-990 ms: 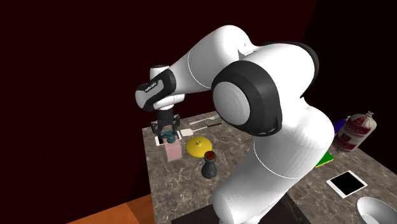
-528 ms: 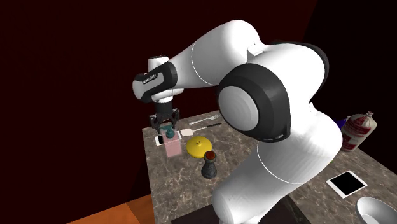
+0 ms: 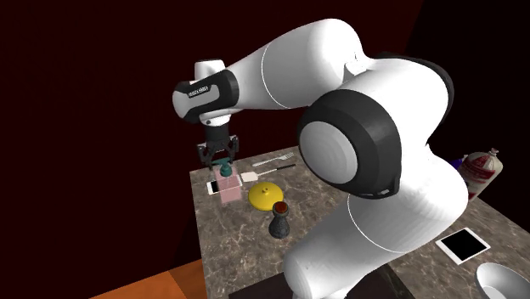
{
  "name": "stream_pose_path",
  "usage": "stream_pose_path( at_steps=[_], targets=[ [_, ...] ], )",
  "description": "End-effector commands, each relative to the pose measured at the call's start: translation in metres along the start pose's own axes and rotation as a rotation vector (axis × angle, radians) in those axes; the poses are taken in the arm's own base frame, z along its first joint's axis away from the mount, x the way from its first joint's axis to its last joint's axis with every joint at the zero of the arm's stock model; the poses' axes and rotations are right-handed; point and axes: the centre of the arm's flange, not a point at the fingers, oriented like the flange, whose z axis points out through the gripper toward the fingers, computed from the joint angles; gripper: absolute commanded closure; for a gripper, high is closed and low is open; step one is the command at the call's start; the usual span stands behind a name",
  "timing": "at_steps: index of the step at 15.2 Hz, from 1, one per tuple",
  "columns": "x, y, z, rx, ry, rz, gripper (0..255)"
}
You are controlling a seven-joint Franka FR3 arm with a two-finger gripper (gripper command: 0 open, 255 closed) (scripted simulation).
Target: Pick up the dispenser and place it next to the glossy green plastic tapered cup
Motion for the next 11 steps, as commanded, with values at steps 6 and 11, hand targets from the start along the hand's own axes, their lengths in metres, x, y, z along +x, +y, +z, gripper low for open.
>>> stream_pose_path(
  at_steps=[6, 11],
  targets=[
    [-0.004, -0.003, -0.037, 0.000, 0.000, 0.000, 255],
    [-0.007, -0.006, -0.064, 0.000, 0.000, 0.000, 255]
  ],
)
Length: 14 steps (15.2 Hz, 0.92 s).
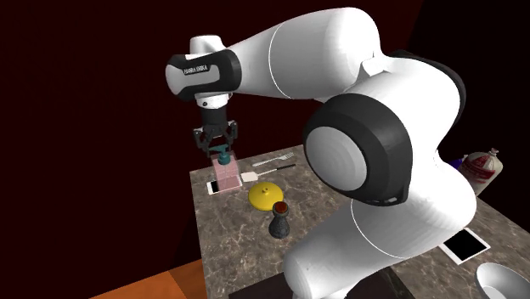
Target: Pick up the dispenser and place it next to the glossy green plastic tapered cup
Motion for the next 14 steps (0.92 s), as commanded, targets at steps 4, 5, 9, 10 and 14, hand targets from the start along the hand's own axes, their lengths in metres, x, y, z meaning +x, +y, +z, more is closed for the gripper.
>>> stream_pose_path(
  at_steps=[4, 5, 9, 10, 14],
  targets=[
    [-0.004, -0.003, -0.027, 0.000, 0.000, 0.000, 255],
    [-0.004, -0.003, -0.032, 0.000, 0.000, 0.000, 255],
    [-0.007, -0.005, -0.053, 0.000, 0.000, 0.000, 255],
    [-0.007, -0.005, -0.058, 0.000, 0.000, 0.000, 255],
    [-0.010, -0.007, -0.079, 0.000, 0.000, 0.000, 255]
  ],
)
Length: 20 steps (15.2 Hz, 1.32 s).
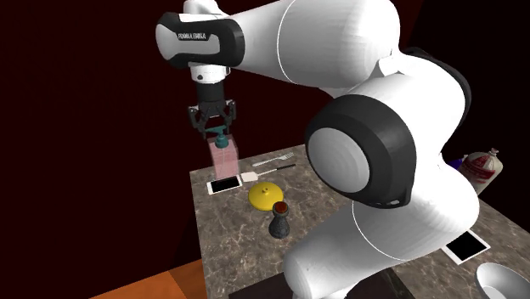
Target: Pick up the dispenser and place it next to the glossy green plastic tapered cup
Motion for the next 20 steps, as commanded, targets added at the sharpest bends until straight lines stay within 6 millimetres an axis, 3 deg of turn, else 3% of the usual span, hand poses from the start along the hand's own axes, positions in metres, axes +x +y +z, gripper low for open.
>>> stream_pose_path(
  at_steps=[1, 5, 20],
  targets=[
    [0.000, -0.002, -0.011, 0.000, 0.000, 0.000, 255],
    [-0.002, -0.003, -0.029, 0.000, 0.000, 0.000, 255],
    [-0.013, 0.194, -0.033, 0.000, 0.000, 0.000, 255]
  ],
)
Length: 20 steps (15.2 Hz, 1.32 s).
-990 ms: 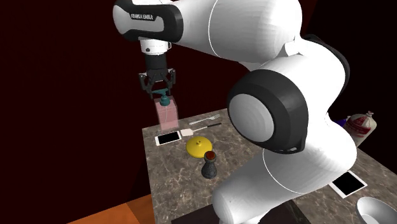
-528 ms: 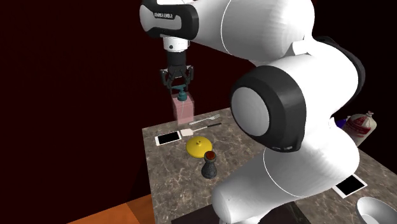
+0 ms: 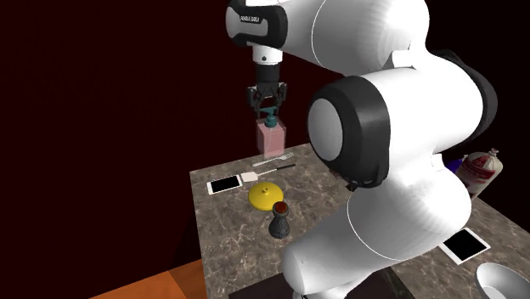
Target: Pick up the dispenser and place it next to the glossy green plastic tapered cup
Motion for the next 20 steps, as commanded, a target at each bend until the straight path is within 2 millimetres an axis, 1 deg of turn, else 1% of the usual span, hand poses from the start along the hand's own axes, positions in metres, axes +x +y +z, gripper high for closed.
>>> stream_pose_path(
  at_steps=[1, 20],
  targets=[
    [0.000, 0.026, 0.000, 0.000, 0.000, -0.001, 255],
    [-0.013, 0.276, -0.004, 0.000, 0.000, -0.001, 255]
  ],
)
